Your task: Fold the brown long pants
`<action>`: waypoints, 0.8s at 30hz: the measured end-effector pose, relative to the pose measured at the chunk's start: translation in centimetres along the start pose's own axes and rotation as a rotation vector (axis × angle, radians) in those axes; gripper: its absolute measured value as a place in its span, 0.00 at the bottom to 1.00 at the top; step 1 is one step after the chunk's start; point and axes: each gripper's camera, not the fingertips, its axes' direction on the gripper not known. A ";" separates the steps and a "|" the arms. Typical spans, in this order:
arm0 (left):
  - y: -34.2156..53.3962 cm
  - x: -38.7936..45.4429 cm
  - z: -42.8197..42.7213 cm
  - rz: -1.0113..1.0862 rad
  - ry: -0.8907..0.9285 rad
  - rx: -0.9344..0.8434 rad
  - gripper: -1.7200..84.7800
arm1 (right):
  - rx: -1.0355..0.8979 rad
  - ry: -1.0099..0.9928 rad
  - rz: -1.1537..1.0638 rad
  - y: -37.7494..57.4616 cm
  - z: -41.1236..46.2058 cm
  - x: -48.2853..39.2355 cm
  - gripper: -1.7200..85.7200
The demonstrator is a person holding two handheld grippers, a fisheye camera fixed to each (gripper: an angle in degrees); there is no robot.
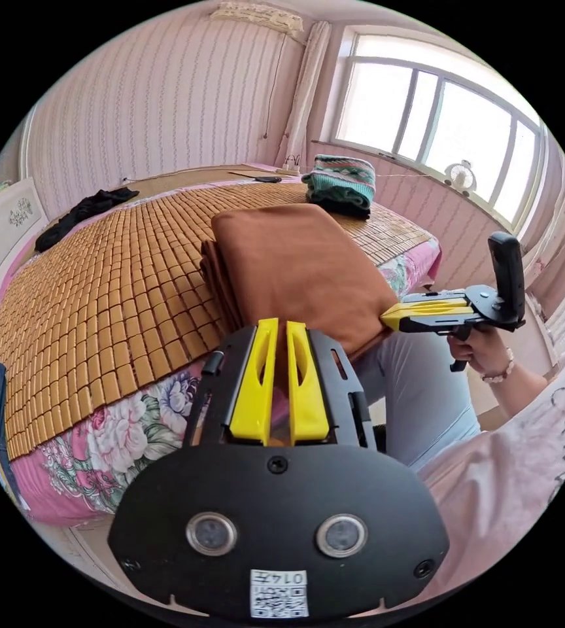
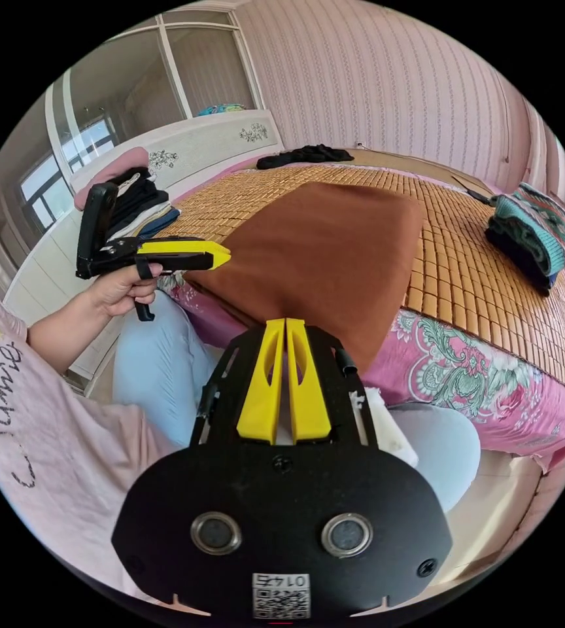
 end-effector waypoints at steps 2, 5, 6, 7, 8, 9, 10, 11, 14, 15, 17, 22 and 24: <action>0.5 -0.4 -0.2 -0.023 0.011 0.012 0.06 | 0.009 -0.021 0.014 -0.5 1.1 0.4 0.02; 0.8 -1.4 -1.8 -0.084 0.044 0.027 0.08 | 0.060 -0.108 -0.005 -1.6 -0.6 1.7 0.03; 1.0 -2.1 -2.8 -0.105 0.029 0.052 0.09 | 0.092 -0.121 -0.008 -1.7 -1.4 2.1 0.03; 1.1 -2.5 -3.2 -0.119 0.015 0.064 0.10 | 0.180 -0.123 0.014 -1.7 -3.0 3.4 0.04; 1.3 -3.6 -3.8 -0.151 -0.002 0.091 0.12 | 0.266 -0.123 0.050 -1.8 -4.3 5.1 0.07; 1.4 -4.8 -3.8 -0.176 0.009 0.107 0.15 | 0.293 -0.126 0.067 -2.0 -4.6 6.1 0.08; 1.4 -5.4 -3.6 -0.195 0.024 0.106 0.16 | 0.305 -0.138 0.121 -2.6 -4.6 8.3 0.14; 1.2 -6.5 -2.9 -0.230 0.068 0.091 0.19 | 0.276 -0.162 0.199 -3.5 -3.8 10.7 0.21; 1.0 -8.4 0.4 -0.296 0.169 0.018 0.23 | 0.184 -0.281 0.308 -6.0 -0.1 15.0 0.23; 1.0 -8.9 2.1 -0.318 0.195 -0.045 0.24 | 0.173 -0.300 0.324 -6.4 0.6 15.5 0.23; 1.4 -9.8 3.8 -0.359 0.283 -0.067 0.23 | 0.080 -0.387 0.383 -7.9 4.2 17.1 0.22; 1.9 -11.1 4.7 -0.361 0.353 -0.075 0.20 | 0.063 -0.359 0.327 -10.6 6.6 16.9 0.15; 1.8 -11.2 4.0 -0.328 0.342 -0.045 0.15 | 0.072 -0.361 0.259 -12.4 6.9 16.3 0.12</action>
